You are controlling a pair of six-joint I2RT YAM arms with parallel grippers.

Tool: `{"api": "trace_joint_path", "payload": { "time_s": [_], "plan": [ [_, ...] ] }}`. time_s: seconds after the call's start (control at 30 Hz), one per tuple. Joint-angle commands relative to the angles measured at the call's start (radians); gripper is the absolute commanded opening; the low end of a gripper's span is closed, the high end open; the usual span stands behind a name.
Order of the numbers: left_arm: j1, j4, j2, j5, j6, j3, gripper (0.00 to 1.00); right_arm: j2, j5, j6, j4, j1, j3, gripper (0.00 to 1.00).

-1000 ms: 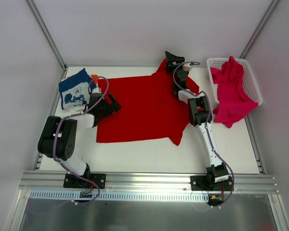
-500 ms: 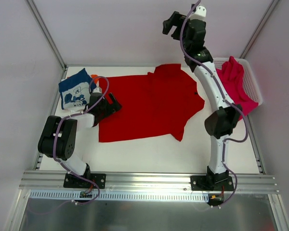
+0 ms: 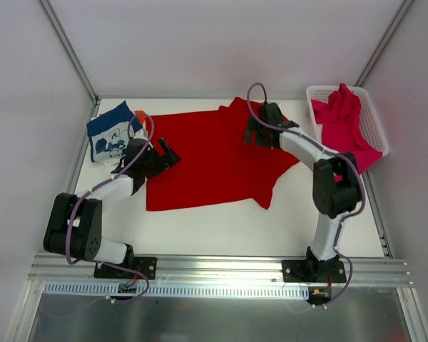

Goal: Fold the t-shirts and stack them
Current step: Flatten out the tshirt

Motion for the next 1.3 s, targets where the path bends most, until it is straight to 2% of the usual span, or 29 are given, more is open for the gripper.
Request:
{"api": "trace_joint_path", "payload": {
  "time_s": [0.0, 0.03, 0.1, 0.13, 0.2, 0.3, 0.33, 0.4, 0.43, 0.53, 0.63, 0.67, 0.7, 0.77, 0.9, 1.13, 1.23, 1.27],
  "plan": [
    [-0.032, -0.034, -0.118, 0.031, -0.023, -0.042, 0.98, -0.329, 0.070, 0.038, -0.026, 0.038, -0.231, 1.00],
    [-0.061, -0.038, -0.137, 0.024, -0.024, -0.053, 0.98, -0.437, 0.093, 0.059, -0.018, 0.058, -0.298, 0.99],
    [-0.097, -0.063, -0.197, 0.010, -0.032, -0.087, 0.98, -0.551, 0.124, 0.082, 0.002, 0.074, -0.479, 0.99],
    [-0.129, -0.071, -0.220, 0.007, -0.044, -0.111, 0.98, -0.656, 0.138, 0.105, -0.037, 0.086, -0.521, 1.00],
    [-0.159, -0.089, -0.290, 0.005, -0.055, -0.142, 0.98, -0.761, 0.222, 0.136, -0.105, 0.104, -0.590, 1.00],
    [-0.221, -0.110, -0.405, -0.012, -0.072, -0.218, 0.98, -0.962, 0.268, 0.235, -0.243, 0.131, -0.716, 0.99],
    [-0.230, -0.115, -0.431, -0.019, -0.089, -0.263, 0.98, -1.061, 0.258, 0.254, -0.265, 0.134, -0.795, 0.99],
    [-0.252, -0.120, -0.493, -0.035, -0.106, -0.306, 0.98, -1.151, 0.210, 0.312, -0.273, 0.140, -0.869, 0.99],
    [-0.259, -0.120, -0.508, -0.045, -0.110, -0.340, 0.98, -1.229, 0.181, 0.327, -0.239, 0.141, -0.950, 0.99],
    [-0.282, -0.121, -0.505, -0.072, -0.113, -0.361, 0.99, -1.308, 0.071, 0.387, -0.107, 0.140, -1.100, 0.99],
    [-0.313, -0.123, -0.473, -0.073, -0.113, -0.346, 0.99, -1.254, -0.099, 0.459, 0.084, 0.129, -1.197, 0.99],
    [-0.322, -0.121, -0.470, -0.078, -0.116, -0.343, 0.99, -1.162, -0.243, 0.478, 0.141, 0.108, -1.211, 0.99],
    [-0.342, -0.124, -0.472, -0.094, -0.121, -0.343, 0.99, -1.107, -0.291, 0.507, 0.255, 0.099, -1.224, 0.99],
    [-0.357, -0.126, -0.490, -0.111, -0.126, -0.351, 0.99, -0.962, -0.344, 0.516, 0.325, 0.097, -1.224, 1.00],
    [-0.365, -0.152, -0.536, -0.125, -0.129, -0.363, 0.99, -0.859, -0.336, 0.519, 0.437, 0.098, -1.218, 0.97],
    [-0.367, -0.192, -0.610, -0.161, -0.118, -0.380, 0.99, -0.794, -0.321, 0.518, 0.459, 0.098, -1.198, 0.96],
    [-0.367, -0.196, -0.607, -0.165, -0.110, -0.377, 0.99, -0.814, -0.287, 0.516, 0.432, 0.098, -1.198, 0.90],
    [-0.367, -0.196, -0.603, -0.170, -0.109, -0.375, 0.99, -0.821, -0.280, 0.510, 0.415, 0.098, -1.199, 0.81]
  ]
}}
